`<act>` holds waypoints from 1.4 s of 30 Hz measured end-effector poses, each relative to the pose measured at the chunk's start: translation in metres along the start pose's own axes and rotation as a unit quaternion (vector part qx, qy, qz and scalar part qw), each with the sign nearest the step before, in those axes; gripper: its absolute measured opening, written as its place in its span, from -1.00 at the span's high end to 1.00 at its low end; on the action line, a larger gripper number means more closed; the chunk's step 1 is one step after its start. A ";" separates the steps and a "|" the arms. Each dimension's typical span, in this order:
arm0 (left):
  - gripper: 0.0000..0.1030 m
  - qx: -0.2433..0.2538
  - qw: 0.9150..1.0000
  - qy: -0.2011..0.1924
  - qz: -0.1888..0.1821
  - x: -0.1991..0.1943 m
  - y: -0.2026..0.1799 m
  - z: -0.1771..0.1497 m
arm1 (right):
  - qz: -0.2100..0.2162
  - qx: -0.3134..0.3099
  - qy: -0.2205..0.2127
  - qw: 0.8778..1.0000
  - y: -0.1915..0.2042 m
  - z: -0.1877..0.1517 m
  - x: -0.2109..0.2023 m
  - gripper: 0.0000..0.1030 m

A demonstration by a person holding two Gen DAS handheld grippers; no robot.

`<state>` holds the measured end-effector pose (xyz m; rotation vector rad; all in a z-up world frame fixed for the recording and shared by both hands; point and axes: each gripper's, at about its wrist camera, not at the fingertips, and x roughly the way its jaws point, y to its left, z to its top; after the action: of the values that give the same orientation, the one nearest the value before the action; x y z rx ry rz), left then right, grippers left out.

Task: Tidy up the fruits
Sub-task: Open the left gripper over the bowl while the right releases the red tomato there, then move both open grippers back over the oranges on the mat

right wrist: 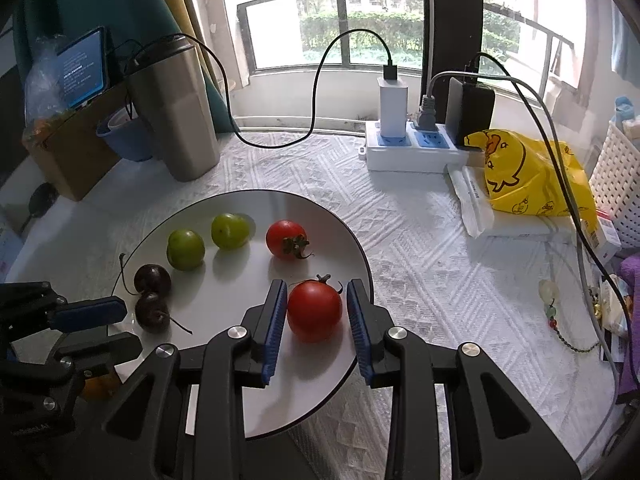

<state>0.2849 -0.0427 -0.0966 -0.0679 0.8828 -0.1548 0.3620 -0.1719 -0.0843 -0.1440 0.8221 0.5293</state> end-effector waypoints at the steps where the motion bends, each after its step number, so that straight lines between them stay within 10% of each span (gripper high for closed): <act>1: 0.43 0.000 1.000 0.000 0.001 -0.001 0.000 0.000 | 0.000 0.000 -0.001 1.000 0.000 0.000 -0.001 0.36; 42: 0.15 -0.032 0.998 -0.052 0.005 -0.080 0.011 -0.058 | 0.000 -0.013 -0.034 0.999 0.063 -0.045 -0.095 0.36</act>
<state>0.1912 -0.0181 -0.0739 -0.1291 0.7832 -0.1121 0.2474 -0.1691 -0.0404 -0.1486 0.7483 0.5414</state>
